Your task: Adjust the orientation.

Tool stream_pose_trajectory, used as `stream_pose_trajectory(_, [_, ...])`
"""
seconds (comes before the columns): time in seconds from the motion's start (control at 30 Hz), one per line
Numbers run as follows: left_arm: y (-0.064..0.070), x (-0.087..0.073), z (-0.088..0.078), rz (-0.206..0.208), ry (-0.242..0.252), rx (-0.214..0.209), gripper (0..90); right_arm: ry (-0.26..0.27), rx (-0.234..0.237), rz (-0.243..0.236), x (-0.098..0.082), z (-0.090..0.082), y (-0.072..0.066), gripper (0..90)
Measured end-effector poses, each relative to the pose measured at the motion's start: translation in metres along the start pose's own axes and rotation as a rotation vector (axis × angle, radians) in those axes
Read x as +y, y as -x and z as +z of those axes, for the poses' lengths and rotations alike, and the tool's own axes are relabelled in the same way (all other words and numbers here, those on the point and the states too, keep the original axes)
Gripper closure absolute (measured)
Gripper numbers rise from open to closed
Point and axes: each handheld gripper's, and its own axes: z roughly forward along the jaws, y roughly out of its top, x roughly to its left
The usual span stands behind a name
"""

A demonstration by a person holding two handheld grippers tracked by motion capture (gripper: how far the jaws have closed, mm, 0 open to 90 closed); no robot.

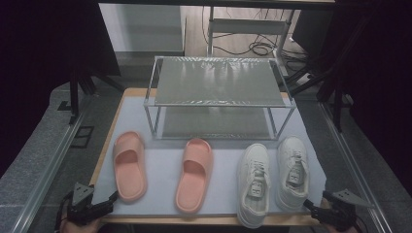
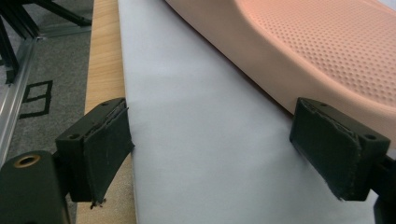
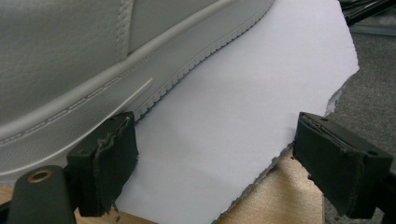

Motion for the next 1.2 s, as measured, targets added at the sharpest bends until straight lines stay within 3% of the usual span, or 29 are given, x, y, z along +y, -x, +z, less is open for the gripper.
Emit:
stream_pose_trajectory(0.17, [-0.0002, -0.0002, 0.0001, 0.002, 0.002, -0.002, 12.5, 0.0, 0.007, 0.044, -0.0018, 0.0002, 0.001, 13.4])
stream_pose_trajectory(0.6, [-0.0004, -0.0002, 0.0002, -0.004, 0.001, -0.003, 12.4, -0.01, -0.001, 0.043, -0.0006, 0.0004, -0.0001, 13.3])
stream_pose_trajectory(1.1, [0.0012, 0.006, -0.0016, -0.01, -0.044, 0.006, 13.7, -0.013, -0.001, 0.045, -0.0003, 0.0005, -0.0001, 13.2])
stream_pose_trajectory(1.2, [0.0007, 0.0068, -0.0039, -0.021, -0.046, -0.008, 14.7, -0.014, -0.001, 0.051, -0.0005, 0.0005, 0.0, 13.1])
